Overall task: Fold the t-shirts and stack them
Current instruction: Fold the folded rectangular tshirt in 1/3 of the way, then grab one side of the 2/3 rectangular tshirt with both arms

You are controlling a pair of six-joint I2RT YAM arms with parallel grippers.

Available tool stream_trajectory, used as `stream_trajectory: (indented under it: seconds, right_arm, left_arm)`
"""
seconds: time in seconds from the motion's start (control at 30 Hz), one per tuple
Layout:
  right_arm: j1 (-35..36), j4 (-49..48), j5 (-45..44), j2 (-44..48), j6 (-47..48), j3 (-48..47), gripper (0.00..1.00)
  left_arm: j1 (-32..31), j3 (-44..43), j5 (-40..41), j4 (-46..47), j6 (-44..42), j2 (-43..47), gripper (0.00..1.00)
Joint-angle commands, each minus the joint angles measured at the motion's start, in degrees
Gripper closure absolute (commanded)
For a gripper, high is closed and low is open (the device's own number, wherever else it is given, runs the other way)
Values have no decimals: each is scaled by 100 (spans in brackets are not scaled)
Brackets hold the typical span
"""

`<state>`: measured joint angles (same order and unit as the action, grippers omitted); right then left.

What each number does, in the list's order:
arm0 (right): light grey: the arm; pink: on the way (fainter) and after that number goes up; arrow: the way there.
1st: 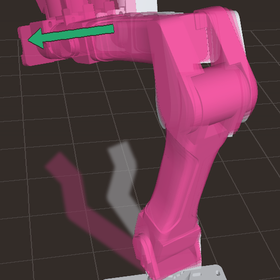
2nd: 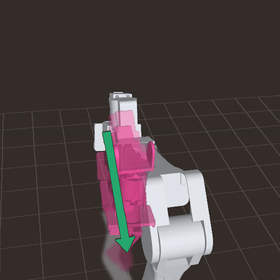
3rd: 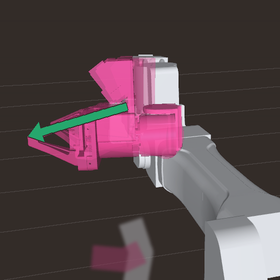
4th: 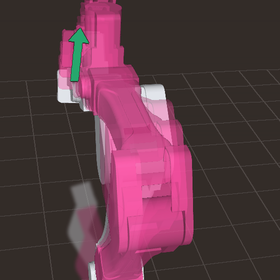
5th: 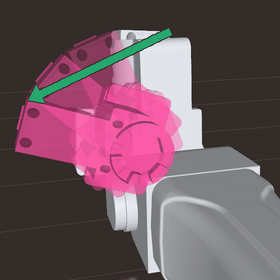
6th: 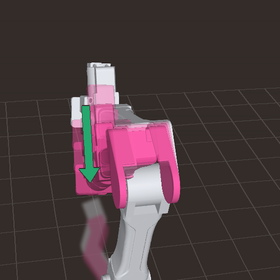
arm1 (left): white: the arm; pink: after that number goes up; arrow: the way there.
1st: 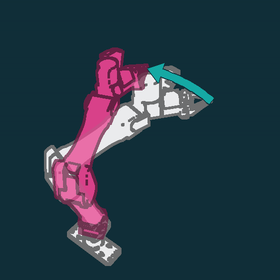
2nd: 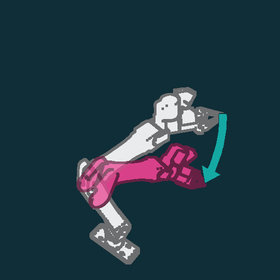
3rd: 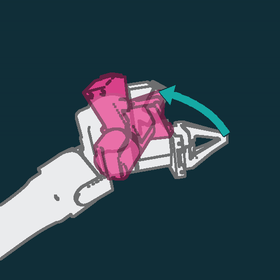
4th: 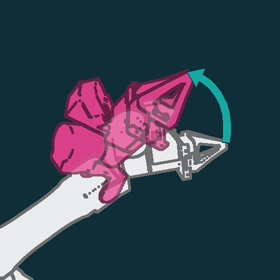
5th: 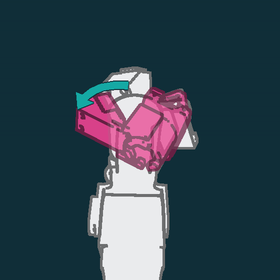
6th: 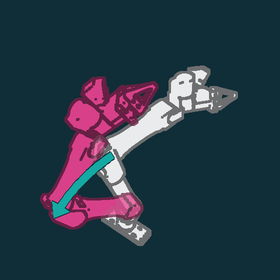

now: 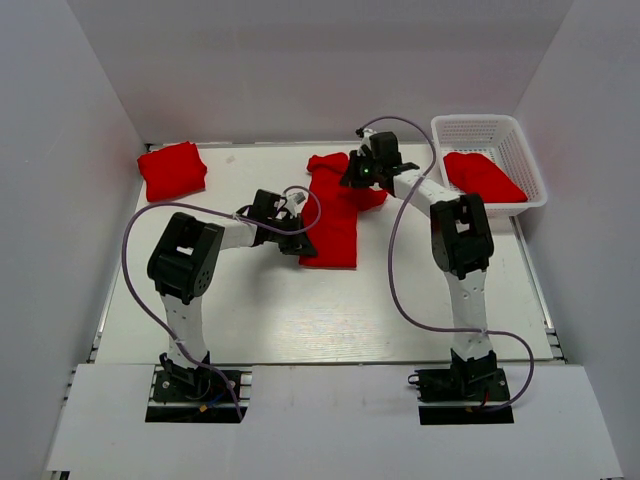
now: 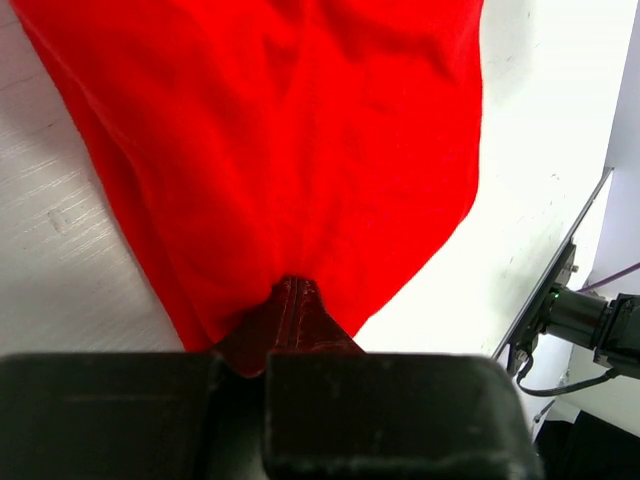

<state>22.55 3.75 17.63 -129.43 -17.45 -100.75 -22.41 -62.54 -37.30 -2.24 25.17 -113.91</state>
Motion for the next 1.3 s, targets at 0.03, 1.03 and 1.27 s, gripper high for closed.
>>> stream_trajectory:
  seconds: [0.03, 1.03, 1.27]
  right_arm:
    - [-66, 108, -6, 758, 295, -43, 100]
    - [1357, -1148, 856, 4900, -706, 6383, 100]
    - [1954, -1560, 1225, 4532, -847, 6665, 100]
  left_arm:
    - [-53, 40, 433, -663, -407, 79, 100]
    - [-852, 2184, 697, -1885, -601, 2162, 100]
    - [-1037, 2598, 645, -1754, -487, 2320, 100]
